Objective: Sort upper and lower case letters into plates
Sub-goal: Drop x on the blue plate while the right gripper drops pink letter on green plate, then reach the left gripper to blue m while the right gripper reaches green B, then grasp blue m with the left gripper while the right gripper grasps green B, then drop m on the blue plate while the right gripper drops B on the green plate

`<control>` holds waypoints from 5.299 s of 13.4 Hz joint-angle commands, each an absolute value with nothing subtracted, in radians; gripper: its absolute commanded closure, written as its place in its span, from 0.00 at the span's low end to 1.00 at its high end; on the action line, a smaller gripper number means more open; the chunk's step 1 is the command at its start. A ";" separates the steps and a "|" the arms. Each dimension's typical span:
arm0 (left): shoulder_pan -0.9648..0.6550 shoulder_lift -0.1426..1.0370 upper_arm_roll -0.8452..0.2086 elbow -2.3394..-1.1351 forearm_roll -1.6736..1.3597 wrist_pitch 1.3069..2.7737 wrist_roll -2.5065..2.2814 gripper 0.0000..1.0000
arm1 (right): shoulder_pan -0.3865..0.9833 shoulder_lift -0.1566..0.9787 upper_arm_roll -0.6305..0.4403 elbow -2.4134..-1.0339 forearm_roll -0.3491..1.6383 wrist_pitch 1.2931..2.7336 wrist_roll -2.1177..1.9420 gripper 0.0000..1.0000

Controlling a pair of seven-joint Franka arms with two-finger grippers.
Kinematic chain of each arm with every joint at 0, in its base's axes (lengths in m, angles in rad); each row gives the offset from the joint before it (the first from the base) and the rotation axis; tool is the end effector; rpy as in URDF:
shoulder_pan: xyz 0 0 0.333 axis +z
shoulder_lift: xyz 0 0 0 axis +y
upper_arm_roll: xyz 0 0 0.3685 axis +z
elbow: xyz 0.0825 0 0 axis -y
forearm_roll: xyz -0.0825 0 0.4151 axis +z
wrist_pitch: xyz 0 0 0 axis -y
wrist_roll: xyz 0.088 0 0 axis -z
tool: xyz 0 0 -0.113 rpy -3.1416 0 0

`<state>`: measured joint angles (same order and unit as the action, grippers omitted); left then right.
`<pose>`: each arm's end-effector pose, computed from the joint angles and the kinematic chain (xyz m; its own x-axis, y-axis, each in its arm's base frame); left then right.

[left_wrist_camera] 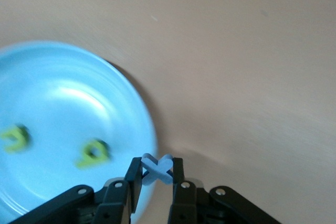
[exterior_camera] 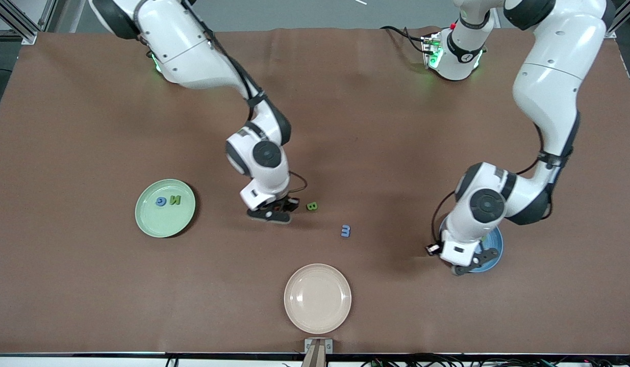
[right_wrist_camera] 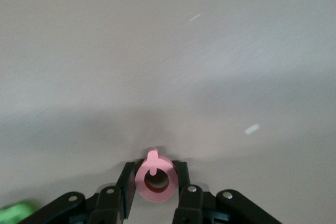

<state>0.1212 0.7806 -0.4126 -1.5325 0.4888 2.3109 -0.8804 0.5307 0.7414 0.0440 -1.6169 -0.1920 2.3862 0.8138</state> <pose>0.7587 -0.1541 0.2402 0.9191 0.3757 0.1192 0.3790 -0.9254 -0.0061 0.6355 0.4028 0.2032 0.9896 -0.1098 0.0925 -0.1152 -0.9918 0.0557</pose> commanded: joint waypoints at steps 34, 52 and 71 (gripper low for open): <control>-0.198 0.930 -0.456 -1.505 0.634 2.668 -0.584 0.28 | 0.437 0.704 0.172 -1.525 -0.071 2.231 0.903 0.00; -0.203 0.924 -0.454 -1.565 0.727 2.660 -0.592 0.93 | 0.634 0.870 0.144 -1.430 -0.265 2.422 0.945 0.10; 0.474 0.811 -0.830 -1.681 0.758 2.169 -0.451 0.96 | 0.461 0.752 0.156 -1.449 -0.236 2.196 0.683 1.00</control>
